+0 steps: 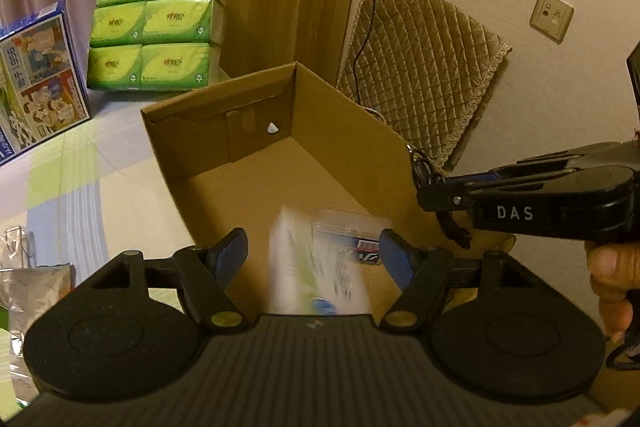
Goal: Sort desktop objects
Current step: 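Carry the medicine box and cable into the cardboard box and open both tools, then move both tools back toward the remaining items on the table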
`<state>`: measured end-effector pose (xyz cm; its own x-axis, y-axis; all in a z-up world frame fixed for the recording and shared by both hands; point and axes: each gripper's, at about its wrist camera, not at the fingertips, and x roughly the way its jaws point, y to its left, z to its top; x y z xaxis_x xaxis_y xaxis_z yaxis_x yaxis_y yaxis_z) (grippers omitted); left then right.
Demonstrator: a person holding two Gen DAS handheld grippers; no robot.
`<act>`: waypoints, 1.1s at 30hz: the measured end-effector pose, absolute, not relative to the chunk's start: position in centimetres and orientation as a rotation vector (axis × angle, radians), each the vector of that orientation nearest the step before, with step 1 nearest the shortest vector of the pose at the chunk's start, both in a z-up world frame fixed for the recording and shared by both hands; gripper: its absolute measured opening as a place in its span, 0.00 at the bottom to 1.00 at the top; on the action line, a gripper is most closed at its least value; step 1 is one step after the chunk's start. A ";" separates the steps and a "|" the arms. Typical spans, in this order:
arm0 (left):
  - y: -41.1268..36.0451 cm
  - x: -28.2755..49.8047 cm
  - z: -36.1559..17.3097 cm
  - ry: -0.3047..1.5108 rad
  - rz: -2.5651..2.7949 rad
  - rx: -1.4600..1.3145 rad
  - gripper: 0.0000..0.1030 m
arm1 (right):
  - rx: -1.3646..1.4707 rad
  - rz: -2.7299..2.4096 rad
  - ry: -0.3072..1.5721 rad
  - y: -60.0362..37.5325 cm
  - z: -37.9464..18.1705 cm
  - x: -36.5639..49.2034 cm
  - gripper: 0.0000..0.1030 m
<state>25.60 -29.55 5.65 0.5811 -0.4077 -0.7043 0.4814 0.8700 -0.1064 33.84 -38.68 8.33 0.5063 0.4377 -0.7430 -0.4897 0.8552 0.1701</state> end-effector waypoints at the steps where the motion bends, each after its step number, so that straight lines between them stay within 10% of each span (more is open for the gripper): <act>1: -29.3 25.6 5.7 0.795 -0.517 0.099 0.66 | -0.061 0.562 0.878 -38.6 8.3 33.8 0.12; 11: -23.8 24.9 7.3 0.770 -0.434 0.082 0.66 | -0.009 0.594 0.907 -37.2 8.1 33.5 0.14; 14: -22.3 24.6 7.5 0.769 -0.413 0.078 0.66 | 0.011 0.584 0.887 -37.1 8.7 33.4 0.36; 33: -14.0 20.2 10.4 0.742 -0.332 0.084 0.77 | -0.042 0.681 0.817 -35.0 13.0 26.2 0.53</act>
